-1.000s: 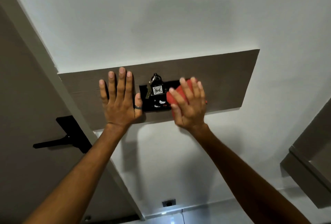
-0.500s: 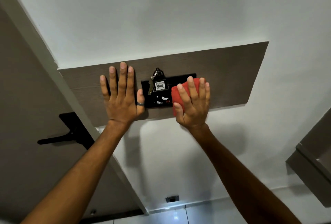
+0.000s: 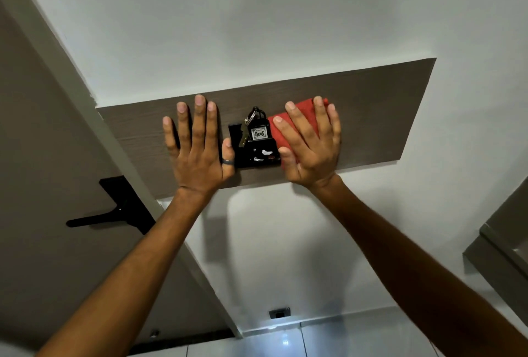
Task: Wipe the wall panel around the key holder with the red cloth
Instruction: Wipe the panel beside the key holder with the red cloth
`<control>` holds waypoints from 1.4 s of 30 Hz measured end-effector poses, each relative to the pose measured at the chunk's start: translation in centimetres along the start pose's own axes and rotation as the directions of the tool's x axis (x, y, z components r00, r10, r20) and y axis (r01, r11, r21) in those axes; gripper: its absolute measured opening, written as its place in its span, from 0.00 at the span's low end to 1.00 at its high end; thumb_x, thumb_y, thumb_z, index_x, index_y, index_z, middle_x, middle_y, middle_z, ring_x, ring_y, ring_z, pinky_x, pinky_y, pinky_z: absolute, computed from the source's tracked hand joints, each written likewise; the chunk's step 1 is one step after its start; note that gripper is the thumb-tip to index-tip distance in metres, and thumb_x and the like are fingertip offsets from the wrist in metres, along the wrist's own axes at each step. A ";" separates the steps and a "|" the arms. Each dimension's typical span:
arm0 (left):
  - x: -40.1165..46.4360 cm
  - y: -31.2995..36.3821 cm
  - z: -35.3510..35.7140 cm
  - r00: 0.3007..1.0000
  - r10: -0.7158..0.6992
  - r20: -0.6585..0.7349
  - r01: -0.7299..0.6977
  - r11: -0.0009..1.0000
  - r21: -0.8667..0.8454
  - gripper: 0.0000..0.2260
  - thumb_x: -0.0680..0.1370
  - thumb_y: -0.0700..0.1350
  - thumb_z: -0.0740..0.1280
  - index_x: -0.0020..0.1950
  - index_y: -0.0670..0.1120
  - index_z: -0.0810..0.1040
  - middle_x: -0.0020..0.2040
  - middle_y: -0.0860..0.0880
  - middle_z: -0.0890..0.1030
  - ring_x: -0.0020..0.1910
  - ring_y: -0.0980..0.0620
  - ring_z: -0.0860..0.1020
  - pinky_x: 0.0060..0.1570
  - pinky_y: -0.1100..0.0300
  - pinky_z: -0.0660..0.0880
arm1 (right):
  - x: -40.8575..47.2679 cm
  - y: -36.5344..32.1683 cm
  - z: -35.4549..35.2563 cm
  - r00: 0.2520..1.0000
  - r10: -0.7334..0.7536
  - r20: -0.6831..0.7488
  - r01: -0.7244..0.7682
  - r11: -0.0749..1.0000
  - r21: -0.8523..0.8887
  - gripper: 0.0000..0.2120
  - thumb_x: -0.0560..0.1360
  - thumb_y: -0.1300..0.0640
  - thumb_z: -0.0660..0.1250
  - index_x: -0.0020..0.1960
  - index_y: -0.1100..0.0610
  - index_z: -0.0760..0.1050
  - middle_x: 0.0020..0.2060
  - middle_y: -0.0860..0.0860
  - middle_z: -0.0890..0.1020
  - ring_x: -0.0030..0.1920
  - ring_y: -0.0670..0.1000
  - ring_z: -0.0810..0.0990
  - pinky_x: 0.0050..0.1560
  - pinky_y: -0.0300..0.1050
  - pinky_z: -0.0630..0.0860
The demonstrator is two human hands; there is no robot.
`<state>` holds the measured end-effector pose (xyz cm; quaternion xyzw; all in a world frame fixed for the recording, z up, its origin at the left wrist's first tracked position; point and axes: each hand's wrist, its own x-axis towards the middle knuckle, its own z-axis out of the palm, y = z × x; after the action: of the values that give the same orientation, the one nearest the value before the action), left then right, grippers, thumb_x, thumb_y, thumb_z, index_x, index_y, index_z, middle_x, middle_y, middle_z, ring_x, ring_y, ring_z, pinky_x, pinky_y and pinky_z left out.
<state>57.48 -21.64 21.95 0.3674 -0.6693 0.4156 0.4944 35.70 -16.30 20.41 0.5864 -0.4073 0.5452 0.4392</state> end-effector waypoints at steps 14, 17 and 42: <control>0.3 0.3 -0.5 1.000 0.007 0.022 -0.008 1.000 0.019 0.29 0.84 0.52 0.54 0.83 0.42 0.57 0.82 0.46 0.56 0.83 0.43 0.50 0.81 0.41 0.49 | 0.3 2.1 -0.8 0.995 -0.091 0.046 0.088 0.994 0.064 0.21 0.83 0.45 0.62 0.72 0.50 0.78 0.74 0.50 0.79 0.79 0.64 0.70 0.81 0.65 0.63; 0.5 0.3 -0.6 1.000 0.023 0.011 -0.023 1.000 0.021 0.28 0.83 0.52 0.55 0.82 0.42 0.58 0.82 0.46 0.56 0.83 0.43 0.50 0.80 0.40 0.50 | 1.7 3.5 -0.8 0.980 -0.194 0.043 0.192 0.980 0.048 0.20 0.83 0.47 0.62 0.71 0.50 0.79 0.74 0.51 0.78 0.79 0.64 0.70 0.81 0.65 0.64; 0.4 0.2 -0.5 1.000 0.000 -0.002 0.000 1.000 0.022 0.28 0.84 0.52 0.54 0.82 0.42 0.56 0.80 0.42 0.63 0.83 0.43 0.50 0.81 0.41 0.49 | 1.3 0.9 -1.2 0.999 0.048 -0.003 -0.048 0.998 -0.028 0.20 0.84 0.45 0.59 0.68 0.52 0.80 0.72 0.55 0.80 0.77 0.66 0.71 0.82 0.64 0.63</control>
<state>57.37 -21.17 22.40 0.3722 -0.6644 0.4232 0.4908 34.56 -15.46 21.81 0.5696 -0.4283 0.5508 0.4345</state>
